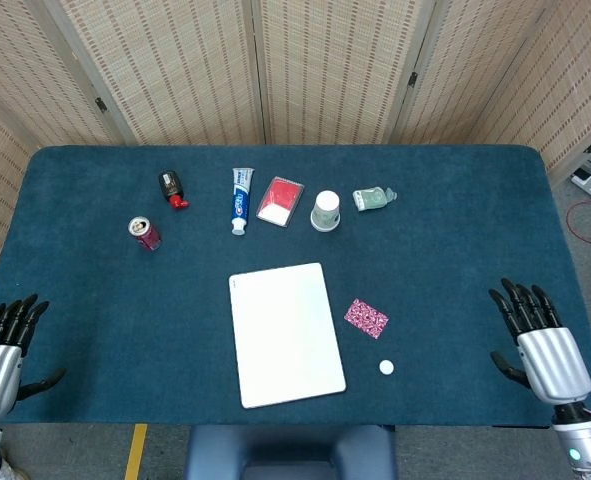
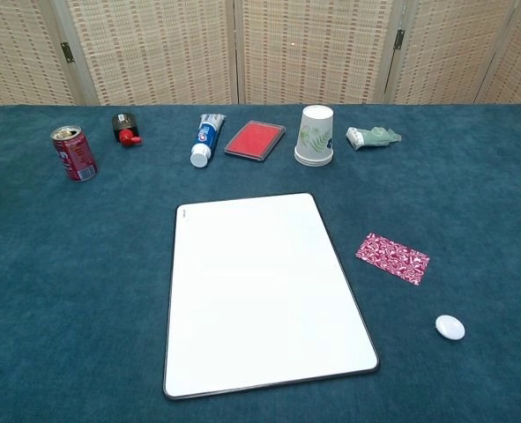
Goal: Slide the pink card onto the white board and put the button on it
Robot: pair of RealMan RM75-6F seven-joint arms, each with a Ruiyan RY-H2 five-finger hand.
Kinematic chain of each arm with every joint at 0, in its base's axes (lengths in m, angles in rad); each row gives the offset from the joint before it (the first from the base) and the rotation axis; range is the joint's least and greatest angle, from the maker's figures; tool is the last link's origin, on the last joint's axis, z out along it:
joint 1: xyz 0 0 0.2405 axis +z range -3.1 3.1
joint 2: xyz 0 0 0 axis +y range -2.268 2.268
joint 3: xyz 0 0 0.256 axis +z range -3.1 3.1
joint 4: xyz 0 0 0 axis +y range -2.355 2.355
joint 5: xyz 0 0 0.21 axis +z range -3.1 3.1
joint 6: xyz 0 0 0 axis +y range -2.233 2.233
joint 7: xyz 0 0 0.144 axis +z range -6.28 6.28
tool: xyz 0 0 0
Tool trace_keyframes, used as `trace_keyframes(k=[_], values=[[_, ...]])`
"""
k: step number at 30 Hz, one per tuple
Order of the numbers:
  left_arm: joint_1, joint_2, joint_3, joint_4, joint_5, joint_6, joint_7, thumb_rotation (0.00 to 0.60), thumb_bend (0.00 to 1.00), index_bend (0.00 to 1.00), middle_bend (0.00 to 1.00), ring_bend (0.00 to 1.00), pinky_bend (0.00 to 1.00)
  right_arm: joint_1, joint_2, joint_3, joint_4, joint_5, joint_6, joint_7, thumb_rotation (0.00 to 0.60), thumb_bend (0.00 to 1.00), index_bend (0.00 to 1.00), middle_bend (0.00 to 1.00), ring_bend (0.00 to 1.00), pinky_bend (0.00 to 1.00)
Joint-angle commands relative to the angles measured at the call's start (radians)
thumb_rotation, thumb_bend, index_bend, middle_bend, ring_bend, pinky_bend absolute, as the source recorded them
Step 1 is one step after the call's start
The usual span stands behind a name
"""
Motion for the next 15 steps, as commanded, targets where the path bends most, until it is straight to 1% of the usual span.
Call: trace_keyframes(k=[1,4,6,10,15], values=[[0.0,0.0,0.0,-0.002,0.003,0.003,-0.002,0.6,0.14,0.11,0.07,0.09,0.0,0.011,-0.017,-0.001,-0.007,-0.01,-0.018,-0.01,0.6,0.27,0.0,0.0,0.0,0.0],[0.0,0.001,0.0,-0.004,0.007,0.006,-0.002,0.6,0.14,0.11,0.07,0.09,0.0,0.032,-0.034,0.002,-0.015,-0.017,-0.05,-0.032,0.6,0.27,0.0,0.0,0.0,0.0],[0.0,0.002,0.0,-0.004,0.009,0.009,-0.004,0.6,0.14,0.11,0.07,0.09,0.0,0.054,-0.051,0.009,-0.02,-0.006,-0.09,-0.051,0.6,0.27,0.0,0.0,0.0,0.0],[0.003,0.004,0.001,-0.001,0.01,0.012,-0.01,0.6,0.14,0.11,0.07,0.09,0.0,0.107,-0.095,0.031,-0.02,0.047,-0.192,-0.089,0.6,0.27,0.0,0.0,0.0,0.0],[0.008,0.004,0.003,0.009,0.01,0.017,-0.021,0.6,0.14,0.11,0.07,0.09,0.0,0.186,-0.178,0.056,0.008,0.122,-0.333,-0.131,0.6,0.27,0.0,0.0,0.0,0.0]])
